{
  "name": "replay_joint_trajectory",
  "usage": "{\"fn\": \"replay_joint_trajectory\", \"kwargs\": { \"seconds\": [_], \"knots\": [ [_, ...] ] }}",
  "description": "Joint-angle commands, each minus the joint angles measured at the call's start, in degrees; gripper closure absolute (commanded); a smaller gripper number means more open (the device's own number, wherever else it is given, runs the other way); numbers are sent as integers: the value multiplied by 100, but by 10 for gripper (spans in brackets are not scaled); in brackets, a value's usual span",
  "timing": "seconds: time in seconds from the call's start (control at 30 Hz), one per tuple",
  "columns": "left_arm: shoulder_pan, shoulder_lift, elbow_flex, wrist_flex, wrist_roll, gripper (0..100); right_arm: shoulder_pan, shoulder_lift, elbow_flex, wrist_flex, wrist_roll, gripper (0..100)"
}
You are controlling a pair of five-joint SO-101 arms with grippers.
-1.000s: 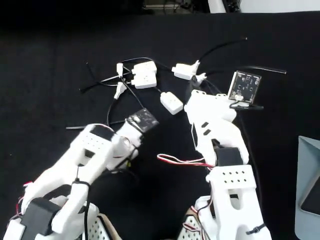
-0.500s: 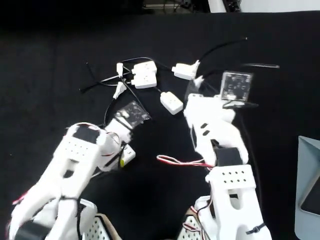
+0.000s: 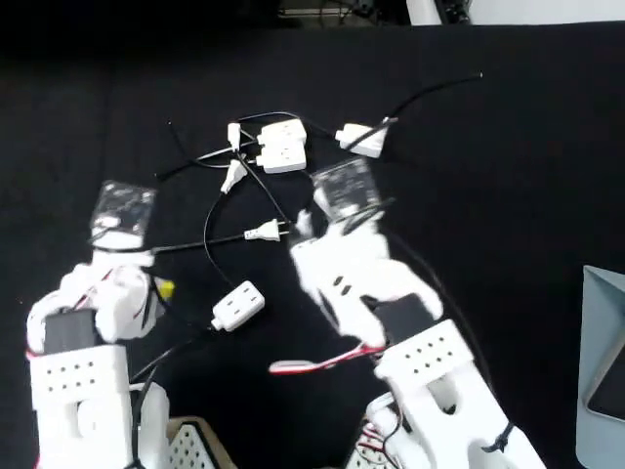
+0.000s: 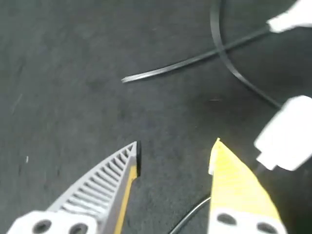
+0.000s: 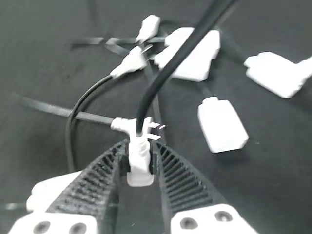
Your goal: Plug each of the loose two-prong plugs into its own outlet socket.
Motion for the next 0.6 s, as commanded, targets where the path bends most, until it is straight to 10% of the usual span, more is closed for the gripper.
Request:
{"fn": "replay_joint_trajectory", "kwargs": {
  "seconds": [0.0, 0.57],
  "knots": [
    [-321, -615, 444, 18, 360, 762, -598, 57, -365, 79, 114, 985],
    [-892, -1881, 1868, -888, 914, 759, -1310, 1710, -119, -1169, 70, 986]
  ]
}}
